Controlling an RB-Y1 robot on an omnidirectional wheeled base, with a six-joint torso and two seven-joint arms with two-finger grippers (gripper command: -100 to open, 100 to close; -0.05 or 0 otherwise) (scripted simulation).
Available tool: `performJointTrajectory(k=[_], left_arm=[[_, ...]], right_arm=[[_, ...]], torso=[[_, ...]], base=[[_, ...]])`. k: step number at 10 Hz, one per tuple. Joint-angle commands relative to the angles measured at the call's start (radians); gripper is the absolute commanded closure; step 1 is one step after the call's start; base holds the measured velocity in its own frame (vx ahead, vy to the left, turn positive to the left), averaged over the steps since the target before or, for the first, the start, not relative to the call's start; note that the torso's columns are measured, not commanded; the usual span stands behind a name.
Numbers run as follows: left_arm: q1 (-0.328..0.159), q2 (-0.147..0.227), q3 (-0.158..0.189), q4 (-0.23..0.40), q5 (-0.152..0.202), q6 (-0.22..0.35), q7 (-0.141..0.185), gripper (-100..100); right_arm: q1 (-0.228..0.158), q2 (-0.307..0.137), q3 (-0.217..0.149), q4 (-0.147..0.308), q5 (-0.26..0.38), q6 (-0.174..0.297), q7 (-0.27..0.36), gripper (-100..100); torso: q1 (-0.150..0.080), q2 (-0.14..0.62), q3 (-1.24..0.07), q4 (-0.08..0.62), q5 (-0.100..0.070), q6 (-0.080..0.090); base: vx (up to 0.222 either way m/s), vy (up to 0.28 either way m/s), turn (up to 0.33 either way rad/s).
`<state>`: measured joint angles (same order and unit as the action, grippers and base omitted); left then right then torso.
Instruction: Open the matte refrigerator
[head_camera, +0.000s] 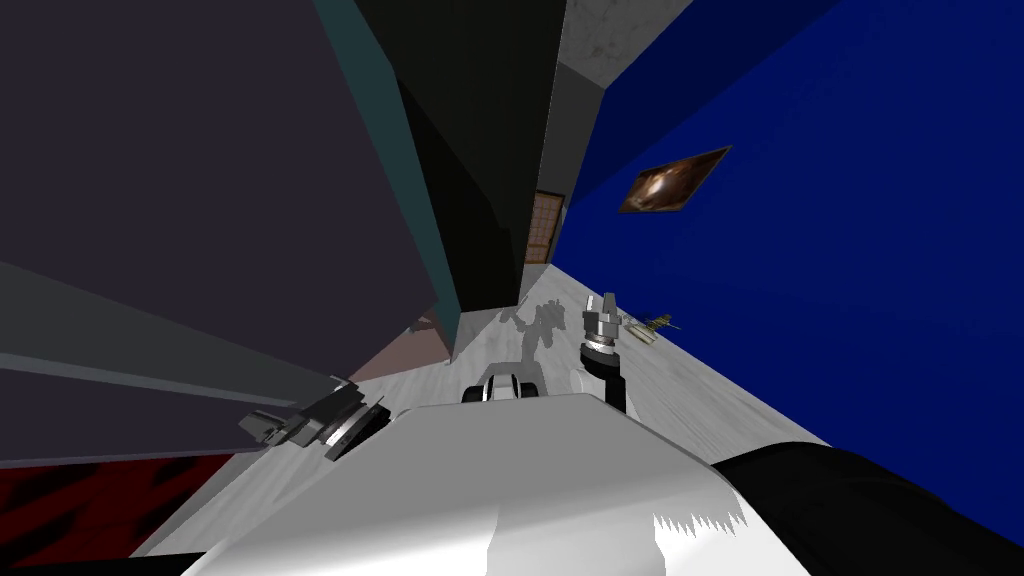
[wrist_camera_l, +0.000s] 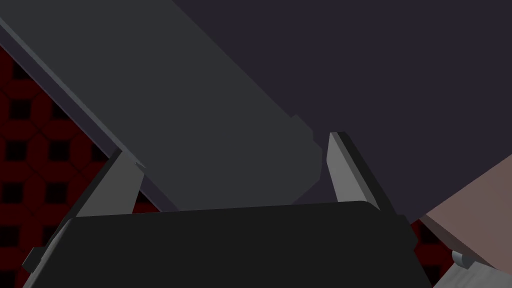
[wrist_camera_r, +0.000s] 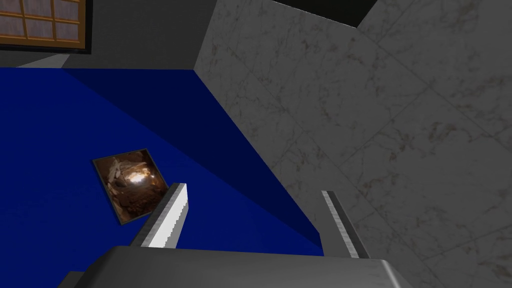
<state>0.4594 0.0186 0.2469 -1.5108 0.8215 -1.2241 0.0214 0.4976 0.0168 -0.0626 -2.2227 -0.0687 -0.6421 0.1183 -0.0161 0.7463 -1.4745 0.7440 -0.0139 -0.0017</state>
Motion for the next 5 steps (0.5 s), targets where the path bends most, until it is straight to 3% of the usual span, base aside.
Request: performJointTrajectory(k=[1,5], left_arm=[[0.001,-0.002,-0.002,0.005,0.001,0.005,-0.001,0],[0.005,-0.008,-0.007,0.016,0.004,0.017,-0.002,0]], right_arm=[[0.0,0.0,0.0,0.0,0.0,0.0,0.0,0],[0.0,0.0,0.0,0.0,0.0,0.0,0.0,0]], torso=[[0.003,-0.001,0.0,-0.001,0.003,0.0],[0.012,-0.005,-0.001,-0.004,0.01,0.001]], base=[[0.005,0.001,-0.01],[0.0,0.0,0.0]])
